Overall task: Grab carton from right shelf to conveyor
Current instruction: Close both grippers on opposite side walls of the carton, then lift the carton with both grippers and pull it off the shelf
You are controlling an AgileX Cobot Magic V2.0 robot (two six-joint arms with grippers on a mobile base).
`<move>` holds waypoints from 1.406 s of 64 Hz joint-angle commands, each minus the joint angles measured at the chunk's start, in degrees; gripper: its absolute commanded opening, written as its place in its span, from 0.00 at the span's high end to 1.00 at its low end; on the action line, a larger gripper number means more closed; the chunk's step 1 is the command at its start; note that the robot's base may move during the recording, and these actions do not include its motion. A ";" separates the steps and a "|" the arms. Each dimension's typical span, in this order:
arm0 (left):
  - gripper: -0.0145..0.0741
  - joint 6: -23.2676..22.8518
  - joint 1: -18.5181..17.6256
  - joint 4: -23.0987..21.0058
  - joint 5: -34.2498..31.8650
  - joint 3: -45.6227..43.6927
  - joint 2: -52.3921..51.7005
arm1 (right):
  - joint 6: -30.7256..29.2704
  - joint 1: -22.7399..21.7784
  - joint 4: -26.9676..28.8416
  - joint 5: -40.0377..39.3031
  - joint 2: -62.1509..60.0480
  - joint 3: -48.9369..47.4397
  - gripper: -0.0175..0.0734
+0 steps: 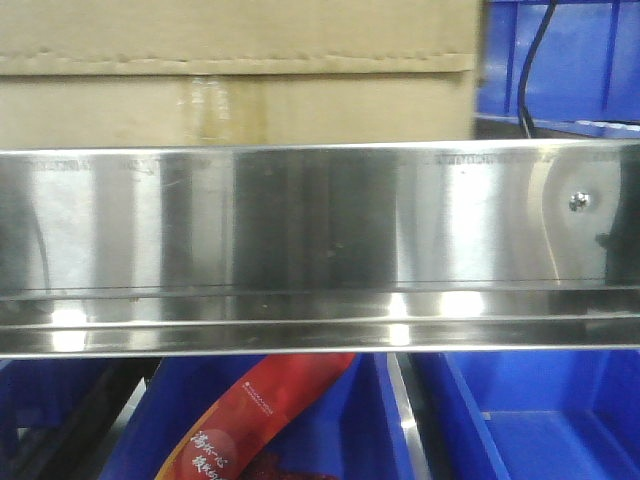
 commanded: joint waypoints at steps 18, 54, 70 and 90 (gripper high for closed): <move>0.85 0.39 0.29 0.30 1.01 -3.10 0.36 | -0.48 -0.06 -0.65 -0.26 -0.48 -0.57 0.88; 0.86 0.00 -5.68 0.07 1.01 -5.57 -14.61 | -0.48 -0.06 -3.46 -0.26 -16.09 0.37 0.88; 0.86 -4.61 -13.38 2.92 1.01 2.62 -19.79 | -0.48 -0.06 -3.34 -0.26 -25.14 9.64 0.88; 0.86 -5.17 -18.74 3.14 1.01 8.22 -20.65 | -0.48 -0.06 -3.34 -0.26 -31.71 22.08 0.88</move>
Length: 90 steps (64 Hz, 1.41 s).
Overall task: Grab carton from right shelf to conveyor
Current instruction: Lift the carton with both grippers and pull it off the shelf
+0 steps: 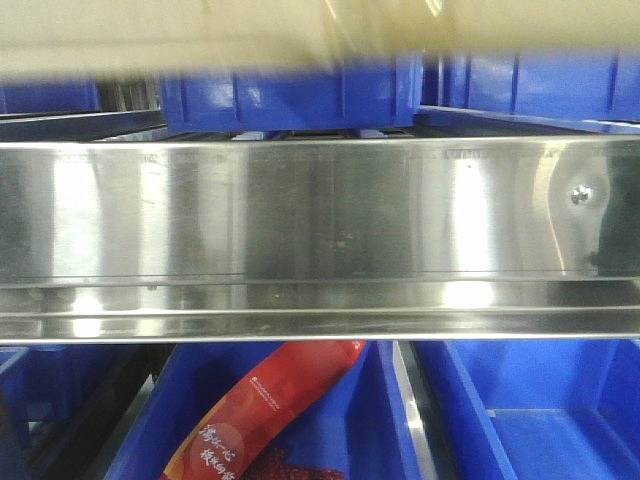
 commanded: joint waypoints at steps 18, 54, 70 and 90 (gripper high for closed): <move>0.86 0.35 -0.80 -1.06 -2.00 0.00 -1.13 | -0.86 -0.05 0.35 -2.58 -0.93 1.38 0.88; 0.86 0.35 -0.80 -1.04 -2.00 0.00 -1.13 | -0.86 -0.05 0.35 -5.18 -0.93 1.38 0.88; 0.86 0.35 -0.80 -1.04 -2.00 0.00 -1.13 | -0.86 -0.05 0.35 -9.18 -0.93 1.38 0.88; 0.86 0.35 -0.80 -1.04 -2.00 0.00 -1.13 | -0.86 -0.05 0.35 -11.36 -0.93 1.38 0.88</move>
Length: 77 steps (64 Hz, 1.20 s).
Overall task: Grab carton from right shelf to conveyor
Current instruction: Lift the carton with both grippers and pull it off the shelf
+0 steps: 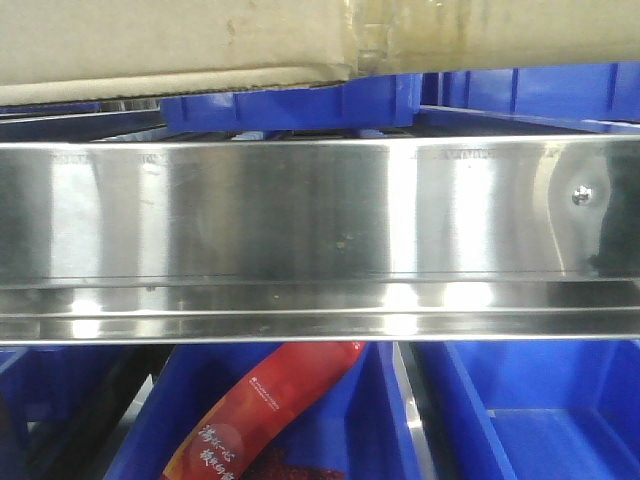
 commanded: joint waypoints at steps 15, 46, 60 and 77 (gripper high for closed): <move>0.86 0.56 -0.66 -2.94 -2.10 -0.18 -1.13 | -0.96 -0.05 0.43 -4.49 -0.68 0.02 0.88; 0.86 0.56 -0.66 -2.94 -2.10 -0.18 -1.13 | -0.96 -0.05 0.43 -4.49 -0.68 0.02 0.88; 0.86 0.56 -0.66 -2.94 -2.10 -0.18 -1.13 | -0.96 -0.05 0.43 -4.49 -0.68 0.02 0.88; 0.86 0.56 -0.66 -2.94 -2.10 -0.18 -1.13 | -0.96 -0.05 0.43 -4.49 -0.68 0.02 0.88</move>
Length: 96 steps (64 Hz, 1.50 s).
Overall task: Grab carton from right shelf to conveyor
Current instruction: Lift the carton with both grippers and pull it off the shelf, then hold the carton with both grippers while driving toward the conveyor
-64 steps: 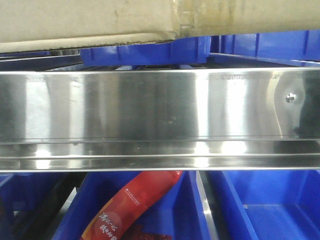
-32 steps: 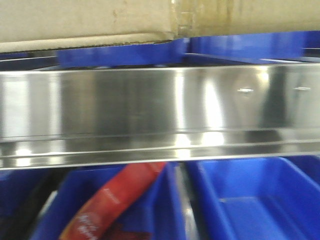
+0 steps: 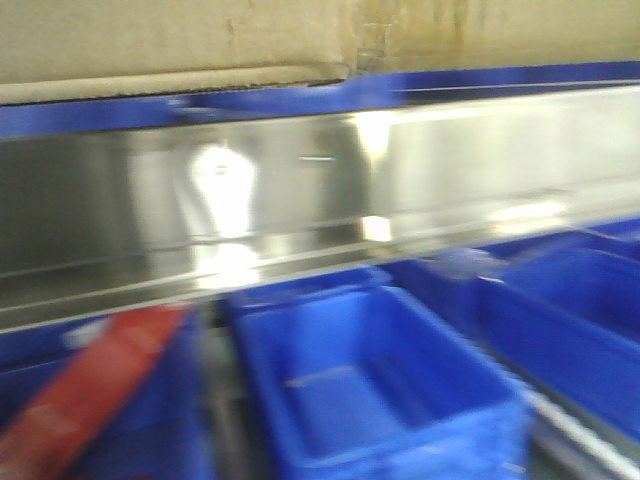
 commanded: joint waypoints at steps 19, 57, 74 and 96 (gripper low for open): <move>0.86 0.56 -0.66 -3.05 -1.99 -0.18 -1.00 | -0.88 -0.05 0.43 -3.86 -0.68 -0.20 0.88; 0.86 0.56 -0.66 -0.25 -1.99 -0.18 -1.00 | -0.88 -0.05 0.43 -3.86 -0.68 -0.20 0.88; 0.86 0.56 -0.66 -0.25 -1.99 -0.18 -1.00 | -0.88 -0.05 0.43 -3.86 -0.68 -0.20 0.88; 0.86 0.56 -0.66 0.36 -1.99 -0.18 -1.00 | -0.88 -0.05 0.43 -3.86 -0.68 -0.20 0.88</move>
